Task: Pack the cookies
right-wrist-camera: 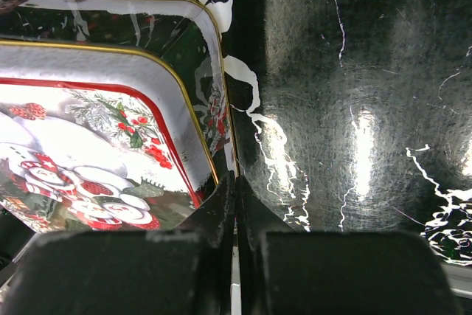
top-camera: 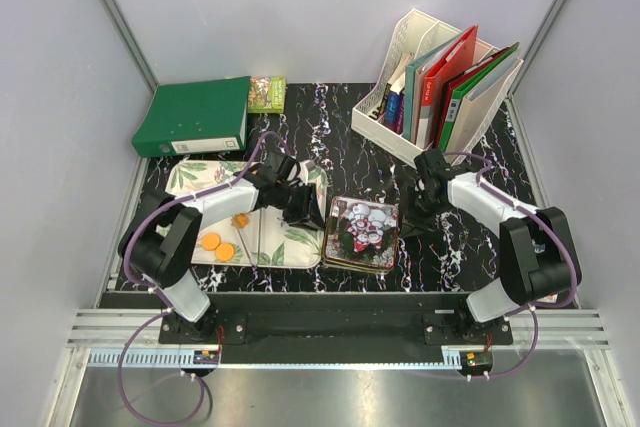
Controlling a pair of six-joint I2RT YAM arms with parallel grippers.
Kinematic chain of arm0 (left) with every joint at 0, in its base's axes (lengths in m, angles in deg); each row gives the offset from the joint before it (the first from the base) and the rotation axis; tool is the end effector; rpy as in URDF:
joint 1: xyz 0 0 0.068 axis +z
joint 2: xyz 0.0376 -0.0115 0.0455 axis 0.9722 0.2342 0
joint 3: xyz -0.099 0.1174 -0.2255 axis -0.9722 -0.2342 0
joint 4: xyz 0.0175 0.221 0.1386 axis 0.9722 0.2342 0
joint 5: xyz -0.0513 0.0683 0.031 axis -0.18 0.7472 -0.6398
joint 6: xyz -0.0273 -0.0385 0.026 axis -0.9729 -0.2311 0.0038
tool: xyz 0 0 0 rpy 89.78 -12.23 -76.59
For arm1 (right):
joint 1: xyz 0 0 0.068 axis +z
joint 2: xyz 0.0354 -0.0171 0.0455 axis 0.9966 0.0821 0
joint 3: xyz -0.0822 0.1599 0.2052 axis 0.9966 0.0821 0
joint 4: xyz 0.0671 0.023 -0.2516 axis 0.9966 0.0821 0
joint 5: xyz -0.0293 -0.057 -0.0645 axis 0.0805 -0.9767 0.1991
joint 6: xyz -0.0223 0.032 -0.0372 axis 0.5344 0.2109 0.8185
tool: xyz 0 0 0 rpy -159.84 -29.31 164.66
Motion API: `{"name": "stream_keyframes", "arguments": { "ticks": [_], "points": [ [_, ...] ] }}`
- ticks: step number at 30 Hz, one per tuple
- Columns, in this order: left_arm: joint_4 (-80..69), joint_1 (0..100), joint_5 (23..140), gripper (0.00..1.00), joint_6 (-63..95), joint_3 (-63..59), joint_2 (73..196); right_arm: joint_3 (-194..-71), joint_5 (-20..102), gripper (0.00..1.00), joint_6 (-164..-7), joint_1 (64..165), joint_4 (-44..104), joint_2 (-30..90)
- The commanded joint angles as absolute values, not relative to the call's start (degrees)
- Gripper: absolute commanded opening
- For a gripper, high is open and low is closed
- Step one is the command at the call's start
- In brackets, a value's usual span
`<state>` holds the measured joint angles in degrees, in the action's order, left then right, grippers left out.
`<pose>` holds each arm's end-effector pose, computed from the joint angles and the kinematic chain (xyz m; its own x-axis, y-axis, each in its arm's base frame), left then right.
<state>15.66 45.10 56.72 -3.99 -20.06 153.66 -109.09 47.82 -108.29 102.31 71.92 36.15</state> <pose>0.2633 -0.1831 0.1723 -0.9791 0.0829 -0.1856 0.1873 0.7230 -0.6650 0.2516 0.0863 0.1808 -0.9773 0.2005 -0.0681 0.1691 0.9326 0.3190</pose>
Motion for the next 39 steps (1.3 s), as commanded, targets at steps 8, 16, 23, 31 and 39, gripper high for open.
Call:
{"name": "stream_keyframes", "arguments": {
  "ticks": [8,16,23,31,39],
  "points": [
    [13.8,45.0,60.1,0.17,-4.3,-22.6,151.7,-110.6,49.7,0.00,-109.0,103.1,70.2,36.3],
    [13.8,44.9,61.8,0.00,-4.3,-24.3,151.0,-110.7,49.8,0.00,-109.0,103.1,70.2,36.4],
    [12.9,43.6,60.8,0.00,-4.7,-22.9,152.7,-111.3,50.9,0.00,-109.4,103.1,69.8,36.6],
    [10.8,38.8,60.5,0.00,-6.7,-21.2,154.6,-112.0,51.6,0.00,-109.8,104.0,69.7,37.1],
    [10.1,37.4,61.0,0.00,-7.7,-21.8,154.6,-112.4,51.7,0.00,-109.6,105.2,69.8,37.4]
  ]
}}
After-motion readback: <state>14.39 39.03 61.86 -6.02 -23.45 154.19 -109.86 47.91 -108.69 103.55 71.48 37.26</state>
